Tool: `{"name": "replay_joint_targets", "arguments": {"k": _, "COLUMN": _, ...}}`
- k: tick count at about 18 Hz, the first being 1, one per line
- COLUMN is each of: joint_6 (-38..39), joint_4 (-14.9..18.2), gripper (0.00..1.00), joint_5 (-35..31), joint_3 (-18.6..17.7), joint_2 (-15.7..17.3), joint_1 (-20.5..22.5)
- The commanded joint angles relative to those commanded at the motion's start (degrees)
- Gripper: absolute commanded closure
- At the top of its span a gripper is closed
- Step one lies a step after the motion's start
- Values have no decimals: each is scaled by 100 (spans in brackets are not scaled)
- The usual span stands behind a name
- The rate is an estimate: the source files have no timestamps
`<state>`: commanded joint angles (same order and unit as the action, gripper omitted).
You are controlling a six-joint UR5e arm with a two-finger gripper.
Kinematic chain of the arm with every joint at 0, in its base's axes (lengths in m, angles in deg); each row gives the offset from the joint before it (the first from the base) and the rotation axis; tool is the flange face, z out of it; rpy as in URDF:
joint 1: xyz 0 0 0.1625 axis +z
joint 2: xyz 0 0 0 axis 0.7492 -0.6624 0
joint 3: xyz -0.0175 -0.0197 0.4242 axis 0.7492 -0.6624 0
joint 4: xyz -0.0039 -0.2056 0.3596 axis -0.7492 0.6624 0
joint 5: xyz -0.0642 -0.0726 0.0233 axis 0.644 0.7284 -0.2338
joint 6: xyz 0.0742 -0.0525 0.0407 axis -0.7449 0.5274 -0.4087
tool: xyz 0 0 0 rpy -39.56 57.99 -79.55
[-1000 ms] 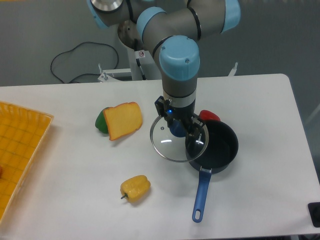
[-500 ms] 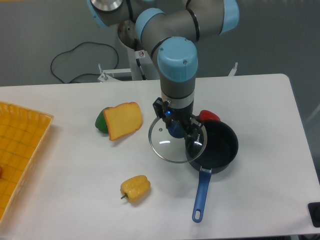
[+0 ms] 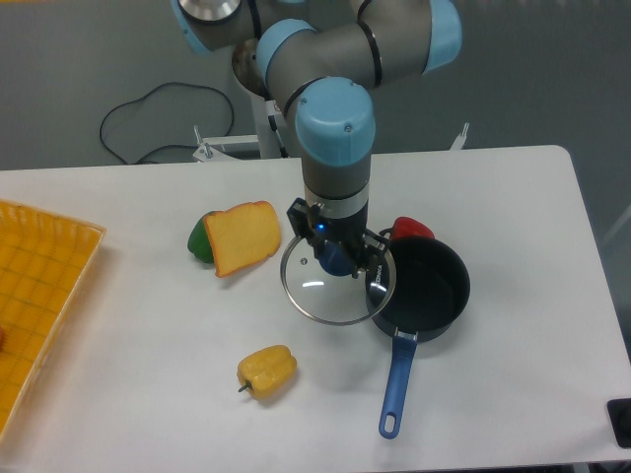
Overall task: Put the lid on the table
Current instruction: 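Carry the held glass lid away from the saucepan toward the yellow pepper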
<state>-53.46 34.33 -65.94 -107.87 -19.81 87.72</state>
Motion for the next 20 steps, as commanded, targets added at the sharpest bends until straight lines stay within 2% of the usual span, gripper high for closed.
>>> {"name": "replay_joint_targets", "arguments": {"k": 2, "joint_6": 299, "joint_4": -62, "gripper": 61, "joint_5": 0, "joint_3": 8, "joint_2": -44, "joint_1": -123}}
{"name": "replay_joint_targets", "arguments": {"k": 6, "joint_6": 344, "joint_4": -203, "gripper": 61, "joint_5": -26, "joint_3": -70, "joint_2": -88, "joint_1": -317}}
{"name": "replay_joint_targets", "arguments": {"k": 12, "joint_6": 344, "joint_4": -546, "gripper": 61, "joint_5": -35, "joint_3": -791, "joint_2": -62, "joint_1": -484}}
{"name": "replay_joint_targets", "arguments": {"k": 20, "joint_6": 432, "joint_4": -660, "gripper": 61, "joint_5": -35, "joint_3": -905, "joint_2": -106, "joint_1": -563}}
